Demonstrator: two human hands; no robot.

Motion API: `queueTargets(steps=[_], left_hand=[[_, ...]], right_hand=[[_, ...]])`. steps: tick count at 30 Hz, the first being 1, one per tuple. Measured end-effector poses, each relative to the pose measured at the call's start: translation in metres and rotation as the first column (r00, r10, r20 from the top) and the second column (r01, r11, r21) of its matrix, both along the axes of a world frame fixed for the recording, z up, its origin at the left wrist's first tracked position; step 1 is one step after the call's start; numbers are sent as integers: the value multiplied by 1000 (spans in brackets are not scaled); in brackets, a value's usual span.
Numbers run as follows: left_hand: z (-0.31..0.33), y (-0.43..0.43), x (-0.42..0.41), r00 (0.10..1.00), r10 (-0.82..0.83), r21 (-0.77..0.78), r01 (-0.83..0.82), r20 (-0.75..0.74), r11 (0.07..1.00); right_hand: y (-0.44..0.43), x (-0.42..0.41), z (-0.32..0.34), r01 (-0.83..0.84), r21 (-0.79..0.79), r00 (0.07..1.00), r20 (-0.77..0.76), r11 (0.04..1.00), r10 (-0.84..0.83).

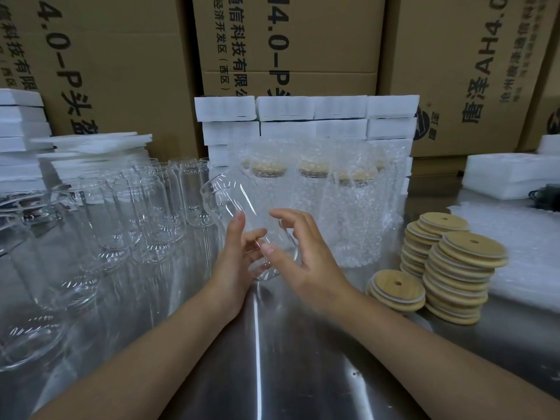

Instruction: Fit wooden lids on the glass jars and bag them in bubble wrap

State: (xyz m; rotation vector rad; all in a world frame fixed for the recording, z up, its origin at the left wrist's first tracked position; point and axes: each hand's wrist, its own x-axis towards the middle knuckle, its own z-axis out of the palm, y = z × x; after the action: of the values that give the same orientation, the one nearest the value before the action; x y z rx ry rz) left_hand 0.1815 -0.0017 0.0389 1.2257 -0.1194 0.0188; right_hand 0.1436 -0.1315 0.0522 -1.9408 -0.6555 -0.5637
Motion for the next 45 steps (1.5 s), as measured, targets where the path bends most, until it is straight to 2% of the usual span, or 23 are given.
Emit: queueTargets(steps=[3,7,9,16,21,26,38,42,45], left_hand=[[3,1,2,995,-82,-96,77,-51,992],[3,3,2,989,-74,-237,41,-131,971],[2,2,2,985,-118,-314,73,-125,947],[9,1,-7,946,-292,-437,206,-138,875],[15,1,-13,898,-396,-344,315,-194,884],[8,2,-9,880,-418,-212,375,-224,903],[5,4,-8,856,-504,-145,488,-114,861],[4,5,-7,836,-547,-33,546,-41,837],[3,5,-6,844,-535,-6,535,-32,845]], right_hand=[[-1,0,0,-10,-14,1000,12,1000,11],[-1,-2,-1,-26,-57,999,33,998,28],[0,-3,-1,-29,-91,998,47,995,33],[-1,-3,1,4,-115,996,86,993,6],[0,-3,1,10,-37,999,39,999,-9],[-3,-1,2,7,103,1000,14,995,-8],[-3,1,4,8,180,999,-40,984,-1],[-2,2,4,-2,202,1000,-11,979,4],[-3,3,4,12,207,1000,6,978,-13]])
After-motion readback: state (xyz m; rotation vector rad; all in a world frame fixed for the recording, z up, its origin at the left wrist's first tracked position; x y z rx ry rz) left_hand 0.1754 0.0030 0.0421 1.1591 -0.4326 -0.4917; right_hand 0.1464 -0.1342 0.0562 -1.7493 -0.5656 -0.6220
